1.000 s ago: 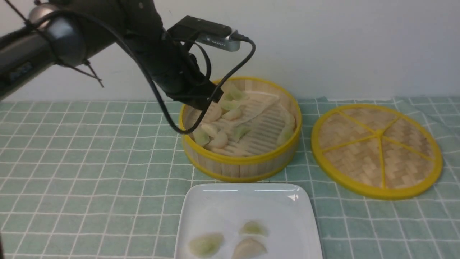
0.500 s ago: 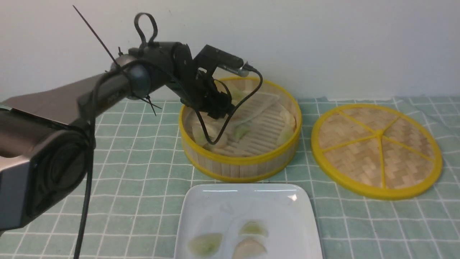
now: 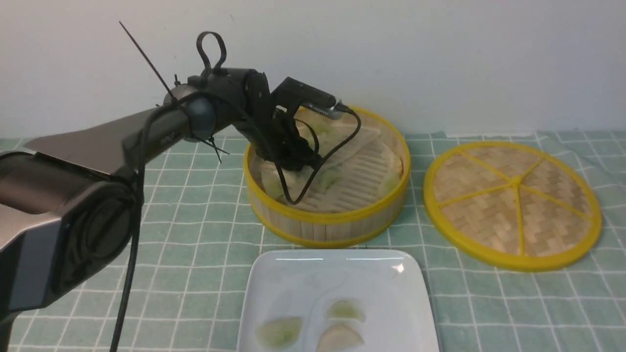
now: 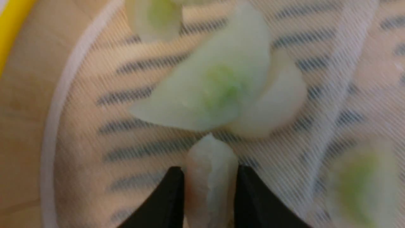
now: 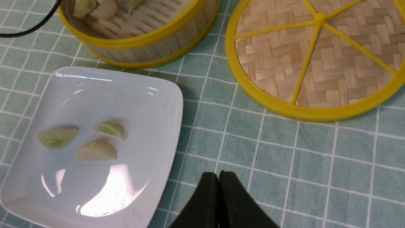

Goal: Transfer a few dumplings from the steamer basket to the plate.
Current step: Use the left arm to grab a dumpling from the steamer, then use the left arm to put the dumpling into the plate

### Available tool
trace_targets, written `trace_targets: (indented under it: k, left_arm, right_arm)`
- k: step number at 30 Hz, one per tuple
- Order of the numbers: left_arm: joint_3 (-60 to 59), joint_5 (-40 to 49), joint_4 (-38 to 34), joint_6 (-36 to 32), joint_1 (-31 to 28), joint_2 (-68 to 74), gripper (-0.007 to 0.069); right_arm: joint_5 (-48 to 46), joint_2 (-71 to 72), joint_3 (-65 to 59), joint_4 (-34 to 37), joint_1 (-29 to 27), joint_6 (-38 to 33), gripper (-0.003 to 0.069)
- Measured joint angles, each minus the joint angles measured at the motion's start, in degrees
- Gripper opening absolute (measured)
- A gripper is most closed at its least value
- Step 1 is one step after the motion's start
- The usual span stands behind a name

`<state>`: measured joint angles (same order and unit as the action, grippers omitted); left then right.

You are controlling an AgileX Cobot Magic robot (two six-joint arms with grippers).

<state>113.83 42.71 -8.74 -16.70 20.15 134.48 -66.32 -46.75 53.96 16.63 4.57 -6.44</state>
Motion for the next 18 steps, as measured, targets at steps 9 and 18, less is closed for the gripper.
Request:
trace_targets:
  k: [9, 18]
  left_arm:
    - [4.39, 24.56, -0.37, 0.37, 0.0, -14.16, 0.0183]
    - [-12.59, 27.58, -8.71, -1.18, 3.45, -26.65, 0.0183]
  right_arm:
    - [-2.25, 0.0, 0.0, 2.11, 0.0, 0.0, -0.0014]
    - [-3.49, 0.11, 0.0, 2.63, 0.0, 0.0, -0.0014]
